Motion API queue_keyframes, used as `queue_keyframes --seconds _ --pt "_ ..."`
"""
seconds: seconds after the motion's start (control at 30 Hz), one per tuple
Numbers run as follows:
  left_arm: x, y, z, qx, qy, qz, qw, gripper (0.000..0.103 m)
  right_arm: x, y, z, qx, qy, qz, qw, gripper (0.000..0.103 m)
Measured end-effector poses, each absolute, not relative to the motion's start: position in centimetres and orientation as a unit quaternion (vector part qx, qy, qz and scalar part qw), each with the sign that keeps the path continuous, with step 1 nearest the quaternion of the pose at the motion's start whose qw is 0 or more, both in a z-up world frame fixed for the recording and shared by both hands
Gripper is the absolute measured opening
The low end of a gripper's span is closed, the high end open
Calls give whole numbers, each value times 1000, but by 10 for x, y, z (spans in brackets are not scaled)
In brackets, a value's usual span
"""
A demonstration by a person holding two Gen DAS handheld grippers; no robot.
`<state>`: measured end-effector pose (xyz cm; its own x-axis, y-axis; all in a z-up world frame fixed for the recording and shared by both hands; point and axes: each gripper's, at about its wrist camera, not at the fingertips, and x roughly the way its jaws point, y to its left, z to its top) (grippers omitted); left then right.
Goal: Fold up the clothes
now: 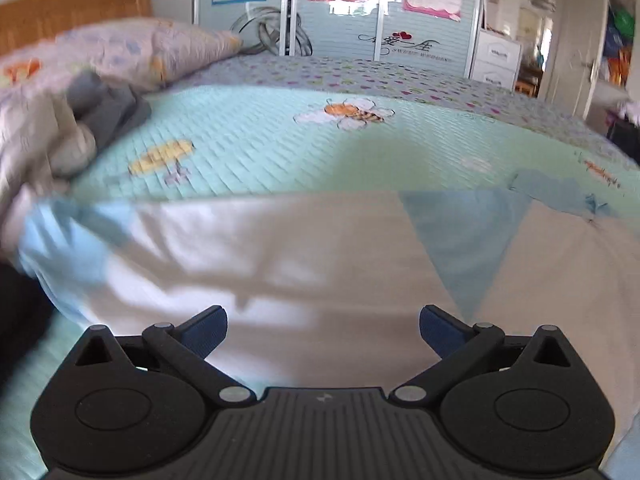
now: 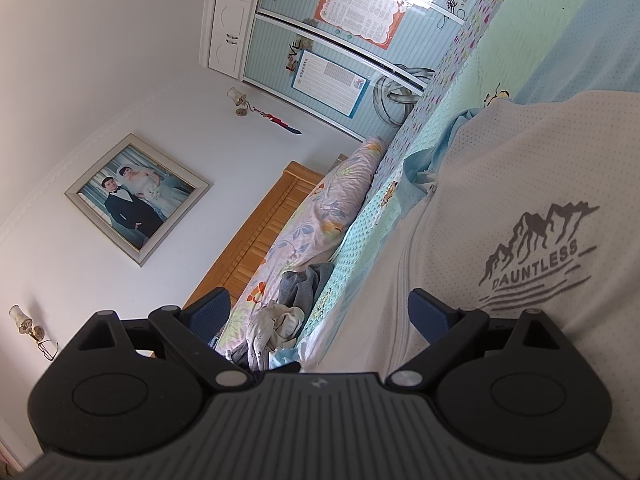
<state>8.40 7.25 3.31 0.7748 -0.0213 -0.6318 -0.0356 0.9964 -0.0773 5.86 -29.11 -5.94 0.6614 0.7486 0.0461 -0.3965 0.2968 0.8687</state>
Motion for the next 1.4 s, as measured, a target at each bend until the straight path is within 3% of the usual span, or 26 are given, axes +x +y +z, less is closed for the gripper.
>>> queue_keyframes --seconds 0.17,0.37,1.4 --pt "81 48 18 24 321 28 946 103 60 -290 -60 467 188 366 783 95" --pt "76 60 8 -15 324 16 946 103 61 -292 -61 479 181 369 776 95" --pt "76 55 7 -16 327 16 945 103 62 -311 -77 543 156 387 728 94"
